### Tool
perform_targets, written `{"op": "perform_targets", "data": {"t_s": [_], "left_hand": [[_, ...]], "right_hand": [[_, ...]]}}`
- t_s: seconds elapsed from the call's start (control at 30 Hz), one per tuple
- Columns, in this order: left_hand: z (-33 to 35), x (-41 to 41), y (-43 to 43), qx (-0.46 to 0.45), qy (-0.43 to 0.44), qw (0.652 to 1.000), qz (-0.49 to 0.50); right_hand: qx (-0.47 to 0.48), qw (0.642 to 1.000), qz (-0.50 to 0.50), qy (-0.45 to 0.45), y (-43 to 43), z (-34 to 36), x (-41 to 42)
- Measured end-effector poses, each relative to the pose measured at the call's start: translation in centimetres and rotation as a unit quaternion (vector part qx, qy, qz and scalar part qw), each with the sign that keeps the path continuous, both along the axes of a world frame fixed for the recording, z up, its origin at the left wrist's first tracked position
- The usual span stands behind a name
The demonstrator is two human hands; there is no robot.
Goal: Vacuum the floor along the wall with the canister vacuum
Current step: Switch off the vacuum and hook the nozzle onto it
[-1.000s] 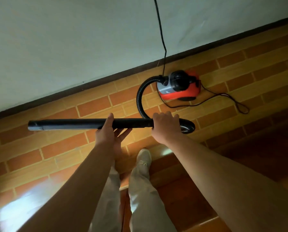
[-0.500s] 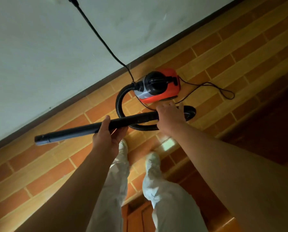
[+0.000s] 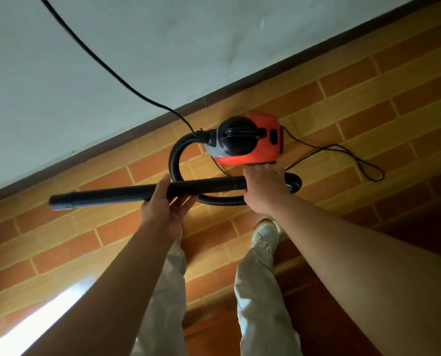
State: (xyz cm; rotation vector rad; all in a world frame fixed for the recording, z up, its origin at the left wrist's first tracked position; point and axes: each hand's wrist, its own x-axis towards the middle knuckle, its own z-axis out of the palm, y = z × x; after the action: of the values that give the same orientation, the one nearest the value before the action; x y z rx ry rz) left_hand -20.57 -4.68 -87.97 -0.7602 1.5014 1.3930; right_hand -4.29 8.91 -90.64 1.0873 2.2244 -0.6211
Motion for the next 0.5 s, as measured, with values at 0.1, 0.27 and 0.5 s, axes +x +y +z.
{"op": "perform_targets", "data": {"t_s": [0.1, 0.27, 0.5], "left_hand": [[-1.9, 1.7, 0.3, -0.010, 0.017, 1.000, 0.018], [-6.0, 3.6, 0.0, -0.012, 0.023, 0.999, 0.029], [-11.0, 3.3, 1.2, -0.029, 0.021, 0.999, 0.031]], "right_hand": [[-0.048, 0.999, 0.005, 0.023, 2.0, -1.5, 1.2], [-0.086, 0.979, -0.119, 0.141, 5.1, -5.3, 1.2], [0.050, 0.991, -0.023, 0.125, 7.5, -11.0, -2.1]]}}
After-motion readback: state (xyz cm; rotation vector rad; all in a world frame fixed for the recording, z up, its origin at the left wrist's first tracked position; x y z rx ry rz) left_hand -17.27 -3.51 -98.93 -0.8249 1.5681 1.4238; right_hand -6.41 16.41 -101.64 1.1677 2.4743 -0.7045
